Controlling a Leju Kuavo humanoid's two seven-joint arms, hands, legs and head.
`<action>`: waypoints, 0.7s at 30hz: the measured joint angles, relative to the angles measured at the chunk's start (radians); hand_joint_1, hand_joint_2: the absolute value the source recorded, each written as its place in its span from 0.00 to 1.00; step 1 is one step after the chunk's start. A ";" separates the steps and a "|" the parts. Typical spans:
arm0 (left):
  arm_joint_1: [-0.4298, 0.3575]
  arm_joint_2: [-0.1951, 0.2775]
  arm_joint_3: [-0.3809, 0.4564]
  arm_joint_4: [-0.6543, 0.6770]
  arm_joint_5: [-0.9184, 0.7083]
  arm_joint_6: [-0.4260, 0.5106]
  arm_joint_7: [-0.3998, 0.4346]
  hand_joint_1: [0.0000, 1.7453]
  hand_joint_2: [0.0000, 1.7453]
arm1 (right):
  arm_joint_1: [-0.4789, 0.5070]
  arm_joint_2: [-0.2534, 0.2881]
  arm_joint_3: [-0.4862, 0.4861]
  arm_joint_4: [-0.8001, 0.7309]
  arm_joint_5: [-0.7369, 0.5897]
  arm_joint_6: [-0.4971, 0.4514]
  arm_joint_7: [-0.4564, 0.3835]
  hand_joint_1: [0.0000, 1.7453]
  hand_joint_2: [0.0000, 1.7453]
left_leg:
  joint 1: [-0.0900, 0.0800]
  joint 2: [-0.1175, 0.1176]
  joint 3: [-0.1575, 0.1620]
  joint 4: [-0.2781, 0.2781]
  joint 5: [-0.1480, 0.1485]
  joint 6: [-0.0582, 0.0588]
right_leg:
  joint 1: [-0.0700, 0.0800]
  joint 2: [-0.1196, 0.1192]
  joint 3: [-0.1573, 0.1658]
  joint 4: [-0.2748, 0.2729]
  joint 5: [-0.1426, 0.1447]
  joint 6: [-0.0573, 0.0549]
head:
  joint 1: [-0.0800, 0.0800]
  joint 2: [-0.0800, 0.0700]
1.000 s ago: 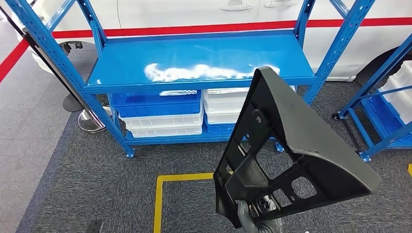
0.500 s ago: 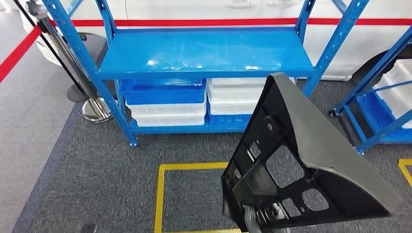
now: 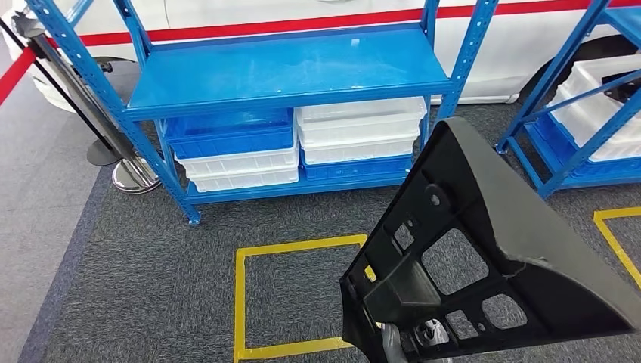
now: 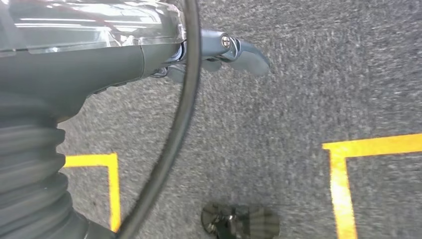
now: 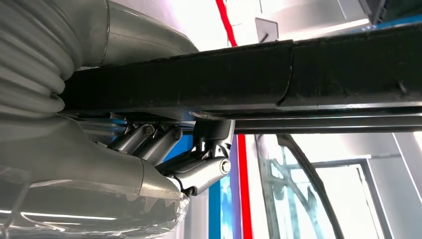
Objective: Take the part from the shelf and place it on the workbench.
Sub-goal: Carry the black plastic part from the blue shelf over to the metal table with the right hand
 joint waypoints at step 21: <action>0.030 0.020 0.023 0.010 -0.048 -0.012 -0.019 0.00 1.00 | 0.057 0.031 -0.058 0.001 0.019 0.006 -0.008 1.00 1.00 | 0.005 0.048 0.133 -0.154 0.039 0.044 | -0.019 -0.001 -0.134 0.165 -0.006 0.067 | 0.000 0.000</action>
